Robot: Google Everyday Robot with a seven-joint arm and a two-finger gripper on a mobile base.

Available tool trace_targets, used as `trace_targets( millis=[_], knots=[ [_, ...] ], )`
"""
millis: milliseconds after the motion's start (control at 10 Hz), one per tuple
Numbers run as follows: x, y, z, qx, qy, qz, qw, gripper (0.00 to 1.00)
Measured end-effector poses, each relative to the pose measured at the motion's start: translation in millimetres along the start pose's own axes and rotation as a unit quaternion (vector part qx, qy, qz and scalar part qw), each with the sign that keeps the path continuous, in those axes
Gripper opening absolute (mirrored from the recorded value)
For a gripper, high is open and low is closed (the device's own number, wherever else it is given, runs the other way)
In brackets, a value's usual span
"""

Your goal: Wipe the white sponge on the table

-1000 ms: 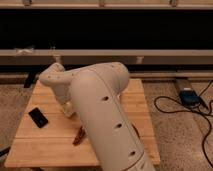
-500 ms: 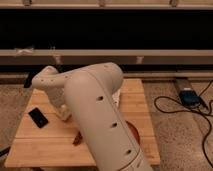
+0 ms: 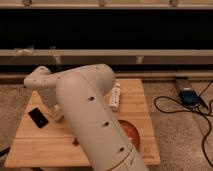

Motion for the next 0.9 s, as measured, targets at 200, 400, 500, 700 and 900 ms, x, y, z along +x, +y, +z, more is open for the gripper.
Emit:
trace_targets(
  millis=[200, 400, 500, 700, 900],
  knots=[
    [-16.8, 5.2, -2.2, -0.004, -0.006, 0.003, 1.0000, 0.72],
    [-28.2, 1.7, -3.5, -0.009, -0.011, 0.017, 0.9997, 0.80],
    [-31.8, -7.1, -5.5, -0.012, -0.017, 0.033, 0.9992, 0.80],
    [-36.2, -28.8, -12.6, -0.028, -0.029, 0.067, 0.9970, 0.80],
    [-32.2, -45.7, -18.7, -0.047, -0.038, 0.086, 0.9944, 0.80]
  ],
)
